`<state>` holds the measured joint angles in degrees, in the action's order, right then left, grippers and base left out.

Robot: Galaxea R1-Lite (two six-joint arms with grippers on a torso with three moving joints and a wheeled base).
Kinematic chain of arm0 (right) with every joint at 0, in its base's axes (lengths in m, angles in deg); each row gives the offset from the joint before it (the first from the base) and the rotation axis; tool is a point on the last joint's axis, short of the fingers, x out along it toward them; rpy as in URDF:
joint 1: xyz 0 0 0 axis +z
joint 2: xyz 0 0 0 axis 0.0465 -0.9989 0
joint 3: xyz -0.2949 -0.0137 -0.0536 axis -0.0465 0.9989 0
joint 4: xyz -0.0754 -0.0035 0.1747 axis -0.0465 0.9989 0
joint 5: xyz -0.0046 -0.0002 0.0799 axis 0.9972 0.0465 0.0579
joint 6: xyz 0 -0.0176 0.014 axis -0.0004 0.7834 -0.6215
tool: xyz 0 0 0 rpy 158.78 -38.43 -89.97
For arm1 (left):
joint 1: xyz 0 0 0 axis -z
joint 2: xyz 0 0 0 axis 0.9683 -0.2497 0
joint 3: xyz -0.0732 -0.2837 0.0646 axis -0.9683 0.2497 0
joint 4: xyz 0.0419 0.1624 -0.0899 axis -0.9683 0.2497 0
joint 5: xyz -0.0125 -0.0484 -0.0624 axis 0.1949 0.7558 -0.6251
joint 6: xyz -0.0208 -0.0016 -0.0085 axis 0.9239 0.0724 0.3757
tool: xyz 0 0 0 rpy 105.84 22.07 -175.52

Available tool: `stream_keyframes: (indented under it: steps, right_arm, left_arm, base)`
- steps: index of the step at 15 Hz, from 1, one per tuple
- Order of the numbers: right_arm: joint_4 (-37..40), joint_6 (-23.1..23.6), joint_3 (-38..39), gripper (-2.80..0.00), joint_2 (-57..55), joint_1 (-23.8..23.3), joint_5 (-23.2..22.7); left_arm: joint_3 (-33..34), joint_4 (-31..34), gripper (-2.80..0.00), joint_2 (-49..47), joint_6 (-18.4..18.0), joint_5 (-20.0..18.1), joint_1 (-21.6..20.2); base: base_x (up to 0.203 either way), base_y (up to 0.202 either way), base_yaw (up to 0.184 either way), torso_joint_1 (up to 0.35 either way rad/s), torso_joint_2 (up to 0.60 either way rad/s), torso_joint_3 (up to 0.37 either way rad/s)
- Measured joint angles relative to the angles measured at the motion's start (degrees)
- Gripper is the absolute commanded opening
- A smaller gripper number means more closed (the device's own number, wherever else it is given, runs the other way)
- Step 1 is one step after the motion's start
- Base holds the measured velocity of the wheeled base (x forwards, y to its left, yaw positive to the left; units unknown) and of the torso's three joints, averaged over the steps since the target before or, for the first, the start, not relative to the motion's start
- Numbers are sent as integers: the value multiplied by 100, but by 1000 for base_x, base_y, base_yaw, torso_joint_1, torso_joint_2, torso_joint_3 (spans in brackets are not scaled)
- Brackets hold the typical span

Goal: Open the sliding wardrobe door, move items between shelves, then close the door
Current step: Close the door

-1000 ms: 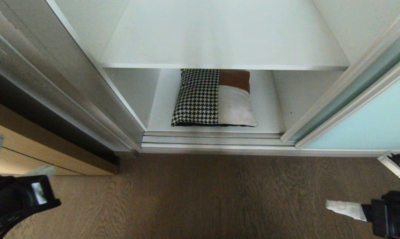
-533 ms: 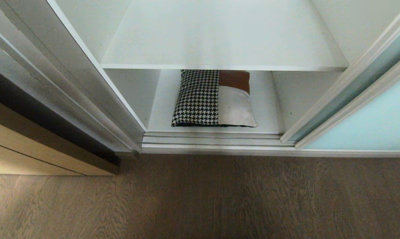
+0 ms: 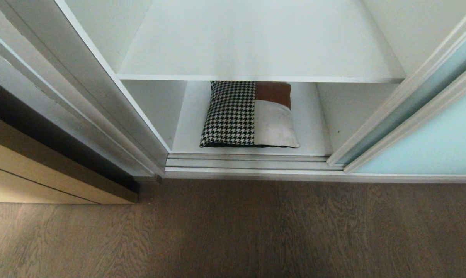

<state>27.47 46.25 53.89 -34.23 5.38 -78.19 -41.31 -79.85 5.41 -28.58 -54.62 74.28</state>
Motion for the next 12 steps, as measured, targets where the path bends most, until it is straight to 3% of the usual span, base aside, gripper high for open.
stream_keyframes:
  steps: [3,12]
  right_arm:
    - [12,-2,166,-280,323,-37,23]
    - [-65,172,357,-280,832,-50,670]
  left_arm:
    - [119,354,-280,467,-33,-644,10]
    - [177,347,-280,713,-20,-714,13]
  base:
    - [0,0,0,0,0,0]
    - [0,0,0,0,0,0]
